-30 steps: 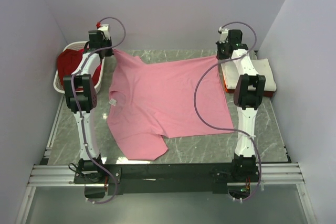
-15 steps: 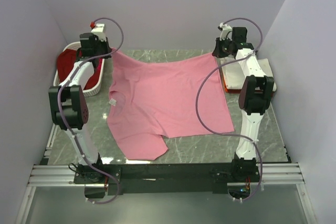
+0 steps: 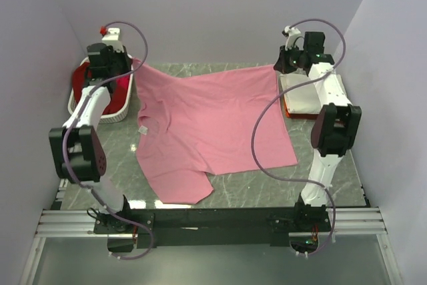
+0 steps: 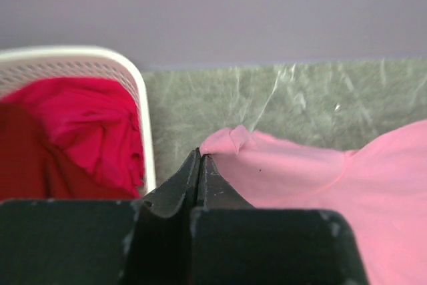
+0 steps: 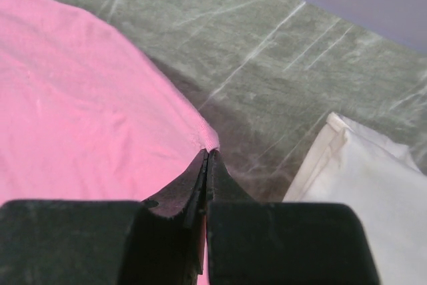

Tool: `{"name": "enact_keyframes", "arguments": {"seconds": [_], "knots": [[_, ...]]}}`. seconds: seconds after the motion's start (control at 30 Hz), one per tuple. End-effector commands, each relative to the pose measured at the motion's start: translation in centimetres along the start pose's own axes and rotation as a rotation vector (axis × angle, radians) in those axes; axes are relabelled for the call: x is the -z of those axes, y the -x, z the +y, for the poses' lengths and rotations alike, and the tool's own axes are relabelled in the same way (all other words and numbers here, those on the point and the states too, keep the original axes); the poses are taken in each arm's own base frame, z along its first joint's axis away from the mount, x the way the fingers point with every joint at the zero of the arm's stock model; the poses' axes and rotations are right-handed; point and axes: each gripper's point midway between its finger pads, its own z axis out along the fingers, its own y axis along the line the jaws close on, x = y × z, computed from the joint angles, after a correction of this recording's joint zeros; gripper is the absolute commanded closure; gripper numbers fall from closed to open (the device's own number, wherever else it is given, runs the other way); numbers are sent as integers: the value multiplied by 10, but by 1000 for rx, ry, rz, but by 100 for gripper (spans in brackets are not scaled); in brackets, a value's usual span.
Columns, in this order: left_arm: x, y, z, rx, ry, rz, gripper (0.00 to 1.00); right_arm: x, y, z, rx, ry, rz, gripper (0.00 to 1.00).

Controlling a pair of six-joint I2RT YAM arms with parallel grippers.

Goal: Fold and stack the t-shirts
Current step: Flatten the tshirt out

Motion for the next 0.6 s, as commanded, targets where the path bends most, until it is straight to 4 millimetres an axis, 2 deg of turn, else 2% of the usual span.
{"name": "enact_keyframes", "arguments": {"seconds": [0.0, 0.07, 0.1, 0.13, 0.17, 0.2, 0.23, 0.27, 0.3, 0.33, 0.37, 0.4, 0.43, 0.47, 0.5, 0.53, 0.57], "knots": [[83, 127, -25, -43, -27, -332, 100, 111, 101, 41, 196, -55, -236, 100], [115, 149, -34, -57, -32, -403, 99, 141, 112, 55, 244, -69, -268, 100], [153, 177, -45, -72, -35, -490, 99, 176, 127, 72, 285, -86, -319, 100], [175, 189, -51, -78, -39, -540, 99, 192, 131, 81, 311, -96, -341, 100], [215, 205, -61, -92, -42, -618, 99, 206, 130, 89, 324, -102, -352, 100], [237, 213, -68, -88, -52, -661, 99, 242, 139, 108, 364, -128, -409, 100], [258, 220, -74, -90, -57, -704, 99, 262, 143, 117, 385, -149, -438, 100], [297, 231, -85, -102, -69, -774, 99, 280, 146, 126, 400, -165, -467, 100], [315, 235, -90, -102, -76, -804, 99, 319, 152, 144, 433, -206, -531, 100], [332, 238, -95, -107, -83, -829, 99, 340, 155, 153, 441, -230, -569, 100], [352, 244, -101, -112, -87, -858, 99, 370, 164, 165, 463, -262, -625, 100], [382, 251, -110, -125, -98, -910, 99, 402, 166, 183, 485, -286, -678, 100], [398, 255, -114, -131, -101, -936, 99, 422, 169, 192, 485, -305, -713, 100], [423, 264, -120, -138, -104, -974, 99, 455, 178, 209, 512, -333, -781, 100], [445, 269, -127, -146, -113, -1012, 99, 475, 176, 220, 518, -348, -809, 100], [458, 274, -131, -149, -119, -1034, 99, 490, 178, 226, 512, -370, -838, 100], [483, 284, -139, -157, -134, -1083, 99, 515, 182, 240, 528, -391, -894, 100]]}}
